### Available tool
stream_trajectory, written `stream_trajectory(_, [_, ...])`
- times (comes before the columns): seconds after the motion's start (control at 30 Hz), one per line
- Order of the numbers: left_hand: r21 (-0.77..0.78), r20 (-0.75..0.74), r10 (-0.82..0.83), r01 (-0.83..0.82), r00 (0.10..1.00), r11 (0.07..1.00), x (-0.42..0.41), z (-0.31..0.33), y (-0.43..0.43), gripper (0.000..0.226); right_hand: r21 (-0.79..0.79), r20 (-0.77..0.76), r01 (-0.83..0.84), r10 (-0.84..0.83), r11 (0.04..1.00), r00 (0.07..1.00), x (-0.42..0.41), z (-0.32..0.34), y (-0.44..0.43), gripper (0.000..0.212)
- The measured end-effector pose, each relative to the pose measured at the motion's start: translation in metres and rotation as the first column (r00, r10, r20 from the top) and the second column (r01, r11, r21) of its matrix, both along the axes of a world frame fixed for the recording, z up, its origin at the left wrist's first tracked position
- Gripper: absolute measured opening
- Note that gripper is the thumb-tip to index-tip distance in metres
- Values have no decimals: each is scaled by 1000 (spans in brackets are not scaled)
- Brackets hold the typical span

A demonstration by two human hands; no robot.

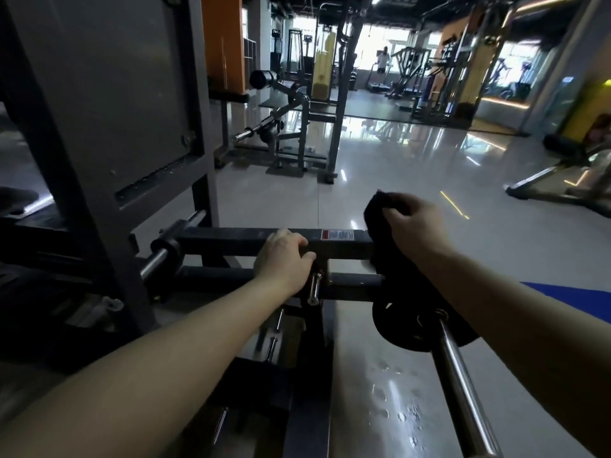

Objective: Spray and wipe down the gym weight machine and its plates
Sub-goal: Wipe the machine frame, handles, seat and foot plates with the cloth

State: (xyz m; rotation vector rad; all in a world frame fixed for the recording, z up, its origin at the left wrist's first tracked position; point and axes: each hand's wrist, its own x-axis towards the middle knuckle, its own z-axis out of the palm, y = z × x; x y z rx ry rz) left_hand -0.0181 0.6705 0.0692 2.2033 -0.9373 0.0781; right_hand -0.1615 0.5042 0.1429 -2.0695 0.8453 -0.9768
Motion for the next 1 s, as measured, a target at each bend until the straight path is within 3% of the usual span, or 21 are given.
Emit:
stream_trajectory(0.03, [25,51,9,-11,999,1000,10,-2,-5,32,-197,-71,30,-44,980,996,7,-2,-13,28])
stream_trajectory(0.1, [59,122,34,-41,992,997,29,-7,-14,38,-430,-348,11,-177,903,921,20,-21,-34,29])
stream_trajectory(0.17, [92,151,50,-65,987,994,48,-13,-20,40,-496,-576,-71,-267,865,772,29,-51,-42,29])
stream_trajectory(0.2, [118,175,47,-68,984,991,57,-16,-22,40,-512,-599,-99,-272,853,753,36,-63,-39,32])
stream_trajectory(0.27, [174,239,22,-65,971,983,73,-24,-24,40,-543,-587,-170,-226,823,778,63,-76,-23,38])
stream_trajectory(0.37, [180,302,7,-64,953,982,84,-32,-27,37,-466,-599,-282,-64,839,798,107,-82,7,39])
stream_trajectory(0.5, [157,370,-7,-55,929,986,90,-38,-27,34,-435,-609,-364,28,824,793,86,-78,1,44])
stream_trajectory(0.67, [141,355,-38,-14,934,990,92,-38,-29,35,-447,-609,-92,-228,890,759,18,-62,-58,58])
stream_trajectory(0.8, [129,330,-45,2,943,992,95,-39,-29,34,-501,-607,-51,-308,864,733,50,-74,-30,57])
stream_trajectory(0.9, [98,312,-26,-5,950,995,98,-44,-28,35,-495,-575,-158,-186,855,797,96,-84,12,40])
stream_trajectory(1.0, [30,323,2,-13,947,999,101,-49,-27,36,-429,-586,-288,-20,856,810,101,-78,21,38])
